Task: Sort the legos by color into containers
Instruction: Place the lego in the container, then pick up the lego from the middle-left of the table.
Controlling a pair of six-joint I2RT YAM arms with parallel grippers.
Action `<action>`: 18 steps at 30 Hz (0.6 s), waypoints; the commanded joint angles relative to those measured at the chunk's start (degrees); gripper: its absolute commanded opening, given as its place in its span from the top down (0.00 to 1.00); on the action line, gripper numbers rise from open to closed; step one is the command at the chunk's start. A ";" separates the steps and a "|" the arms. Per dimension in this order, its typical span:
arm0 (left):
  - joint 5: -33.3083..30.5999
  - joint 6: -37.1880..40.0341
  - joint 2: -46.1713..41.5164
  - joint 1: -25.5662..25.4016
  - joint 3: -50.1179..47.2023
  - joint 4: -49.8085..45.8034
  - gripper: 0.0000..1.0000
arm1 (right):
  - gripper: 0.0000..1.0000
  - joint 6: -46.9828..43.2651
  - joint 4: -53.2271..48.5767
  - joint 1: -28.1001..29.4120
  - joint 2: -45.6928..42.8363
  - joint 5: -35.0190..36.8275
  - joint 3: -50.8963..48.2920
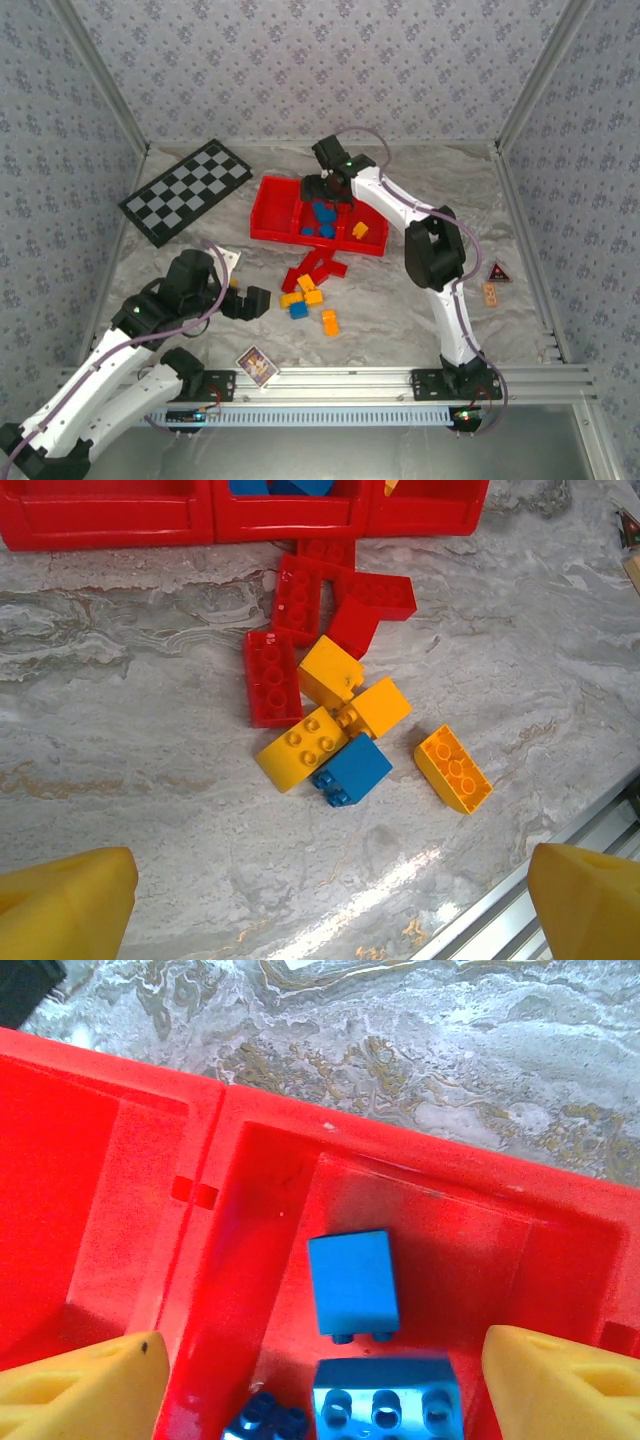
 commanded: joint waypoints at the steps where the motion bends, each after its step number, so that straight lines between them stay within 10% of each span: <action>1: -0.86 -0.17 -0.29 -0.31 0.11 -0.02 0.00 | 0.11 -0.34 -2.29 1.26 -2.22 2.30 0.87; 10: -6.47 -3.81 2.62 -0.64 2.26 -3.49 0.00 | 0.00 0.79 5.10 4.16 -24.94 11.28 -26.01; 18: -11.78 -25.68 9.06 -7.62 2.18 -1.87 0.00 | 0.00 3.89 12.26 3.15 -51.53 8.02 -58.45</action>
